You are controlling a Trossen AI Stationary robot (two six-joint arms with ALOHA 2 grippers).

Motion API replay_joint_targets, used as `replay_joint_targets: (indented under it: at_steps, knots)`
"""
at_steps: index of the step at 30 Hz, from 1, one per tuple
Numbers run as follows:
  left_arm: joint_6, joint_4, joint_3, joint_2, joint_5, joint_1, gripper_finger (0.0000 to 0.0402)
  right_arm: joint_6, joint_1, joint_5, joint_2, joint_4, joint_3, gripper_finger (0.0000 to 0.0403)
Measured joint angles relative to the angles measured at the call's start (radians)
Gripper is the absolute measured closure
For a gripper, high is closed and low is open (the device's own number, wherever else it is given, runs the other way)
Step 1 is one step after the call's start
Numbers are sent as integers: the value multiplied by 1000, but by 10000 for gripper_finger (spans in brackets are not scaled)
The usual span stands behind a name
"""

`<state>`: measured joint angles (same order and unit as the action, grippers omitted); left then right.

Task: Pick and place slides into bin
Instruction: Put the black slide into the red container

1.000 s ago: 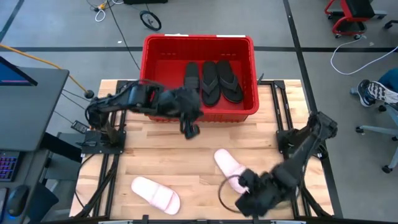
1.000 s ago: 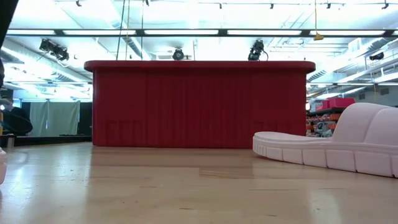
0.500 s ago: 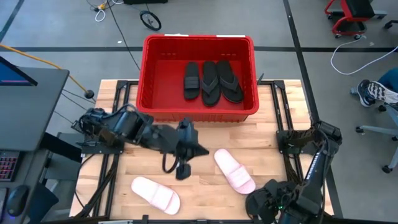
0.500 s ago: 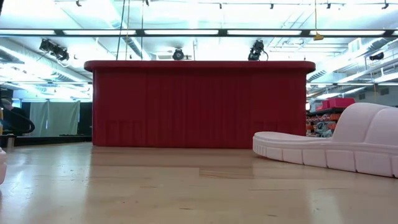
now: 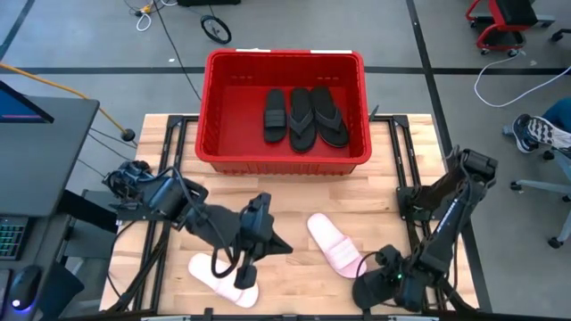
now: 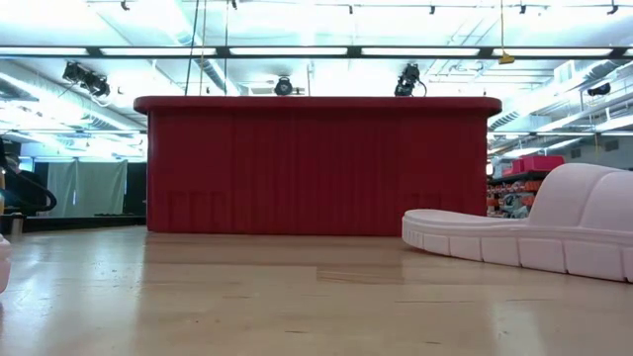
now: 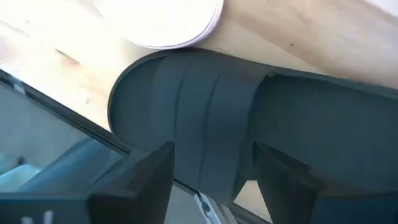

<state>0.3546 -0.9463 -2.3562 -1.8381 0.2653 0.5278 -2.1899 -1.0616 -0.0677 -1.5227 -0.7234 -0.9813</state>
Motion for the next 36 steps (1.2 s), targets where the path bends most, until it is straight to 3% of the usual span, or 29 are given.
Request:
replay_joint_targets:
  at_steps: [6,12,16,22,28,31,36]
  knots:
    - [1,-16,0,0,0,5,387,1,-1,3,45,298,142,190]
    - [1,-18,0,0,1,4,379,27,-1,-16,31,349,181,206]
    - [1,-17,0,0,1,2,388,106,-1,-41,37,357,169,256]
    - [13,-17,0,0,2,2,396,119,-30,-46,38,361,149,384]
    - [110,-16,0,0,2,1,378,146,-69,-22,40,369,-4,387]
    - [160,-7,0,0,2,1,373,366,-78,-85,41,354,-134,393]
    - [176,14,0,2,1,-2,382,1022,-54,-373,42,315,-360,389]
